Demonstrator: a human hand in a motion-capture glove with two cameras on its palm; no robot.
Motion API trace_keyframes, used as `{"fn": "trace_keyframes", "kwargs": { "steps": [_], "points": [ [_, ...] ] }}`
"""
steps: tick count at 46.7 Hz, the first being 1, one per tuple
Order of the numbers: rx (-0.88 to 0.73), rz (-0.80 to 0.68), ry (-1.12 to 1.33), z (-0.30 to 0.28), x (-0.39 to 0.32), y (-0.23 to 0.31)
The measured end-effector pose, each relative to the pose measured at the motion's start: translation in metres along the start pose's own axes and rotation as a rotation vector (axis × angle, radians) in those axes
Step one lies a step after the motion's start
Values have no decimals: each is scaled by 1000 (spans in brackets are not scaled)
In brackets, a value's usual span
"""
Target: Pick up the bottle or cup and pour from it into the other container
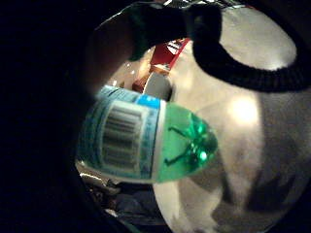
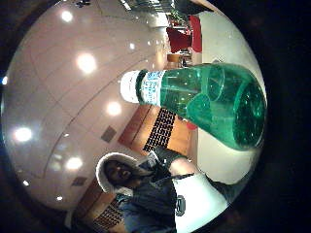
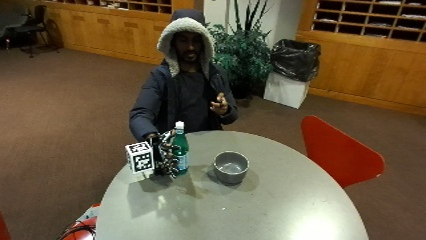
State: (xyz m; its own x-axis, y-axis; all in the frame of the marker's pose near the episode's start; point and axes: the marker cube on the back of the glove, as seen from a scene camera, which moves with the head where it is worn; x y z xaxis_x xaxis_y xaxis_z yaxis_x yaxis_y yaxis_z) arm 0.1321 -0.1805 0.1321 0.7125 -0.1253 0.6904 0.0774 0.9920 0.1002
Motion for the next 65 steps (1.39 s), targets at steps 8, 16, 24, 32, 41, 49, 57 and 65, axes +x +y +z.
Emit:
{"fn": "trace_keyframes", "kwargs": {
  "steps": [8,16,24,32,41,49,57,65],
  "points": [
    [-108,161,36,8,-2,-1],
    [-104,137,154,12,2,-6],
    [-38,99,181,13,5,-9],
    [69,0,171,16,8,-6],
    [161,-144,140,20,-9,-19],
    [92,-94,459,35,-49,-27],
    [-44,-27,841,63,-75,-29],
    [-215,-51,1273,88,-82,-47]
  ]
}}
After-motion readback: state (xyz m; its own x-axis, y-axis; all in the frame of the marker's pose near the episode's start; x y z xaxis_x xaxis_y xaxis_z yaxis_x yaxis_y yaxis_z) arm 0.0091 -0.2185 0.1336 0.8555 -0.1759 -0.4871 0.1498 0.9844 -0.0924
